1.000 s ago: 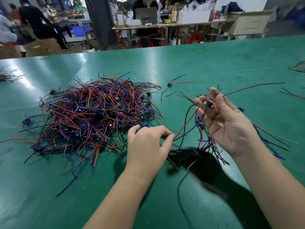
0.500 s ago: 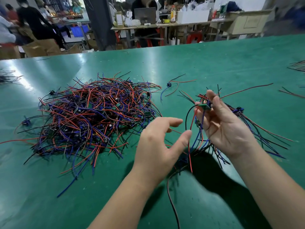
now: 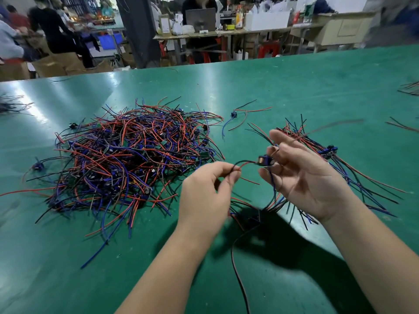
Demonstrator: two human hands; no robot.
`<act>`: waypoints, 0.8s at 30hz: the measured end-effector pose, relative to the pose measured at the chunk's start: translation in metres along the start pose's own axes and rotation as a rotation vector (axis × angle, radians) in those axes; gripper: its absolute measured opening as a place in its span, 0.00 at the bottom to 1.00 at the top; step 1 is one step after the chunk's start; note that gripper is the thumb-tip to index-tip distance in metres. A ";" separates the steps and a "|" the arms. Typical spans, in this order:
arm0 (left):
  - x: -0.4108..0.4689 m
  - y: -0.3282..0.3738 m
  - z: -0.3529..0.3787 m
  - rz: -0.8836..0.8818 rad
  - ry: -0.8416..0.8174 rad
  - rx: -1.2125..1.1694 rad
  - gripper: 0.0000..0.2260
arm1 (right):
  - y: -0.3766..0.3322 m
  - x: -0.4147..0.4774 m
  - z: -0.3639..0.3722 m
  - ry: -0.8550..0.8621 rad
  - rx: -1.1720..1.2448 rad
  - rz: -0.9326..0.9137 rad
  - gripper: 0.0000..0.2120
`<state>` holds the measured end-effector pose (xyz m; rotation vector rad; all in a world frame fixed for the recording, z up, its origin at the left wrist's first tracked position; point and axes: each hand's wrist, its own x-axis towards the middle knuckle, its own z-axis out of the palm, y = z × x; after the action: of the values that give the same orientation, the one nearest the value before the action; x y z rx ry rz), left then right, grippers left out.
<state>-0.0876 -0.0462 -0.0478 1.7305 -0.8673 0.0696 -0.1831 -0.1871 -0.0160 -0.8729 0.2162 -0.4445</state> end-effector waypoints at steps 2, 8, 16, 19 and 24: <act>0.004 -0.002 -0.005 0.000 0.072 -0.009 0.06 | -0.002 -0.003 -0.001 -0.090 0.041 0.015 0.20; 0.006 0.001 -0.011 0.166 0.161 0.058 0.06 | -0.001 -0.005 0.007 -0.087 -0.062 0.252 0.13; 0.001 0.003 -0.008 0.320 0.076 0.158 0.11 | 0.019 -0.013 0.009 -0.288 -0.381 0.466 0.07; -0.001 0.006 -0.007 0.286 0.063 0.115 0.12 | 0.018 -0.013 0.006 -0.362 -0.337 0.439 0.08; -0.002 0.011 -0.003 0.049 0.027 -0.041 0.25 | 0.015 -0.012 0.009 -0.229 -0.182 0.263 0.10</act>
<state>-0.0938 -0.0432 -0.0388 1.6672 -0.8857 0.1066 -0.1860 -0.1669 -0.0218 -1.0497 0.1589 -0.0786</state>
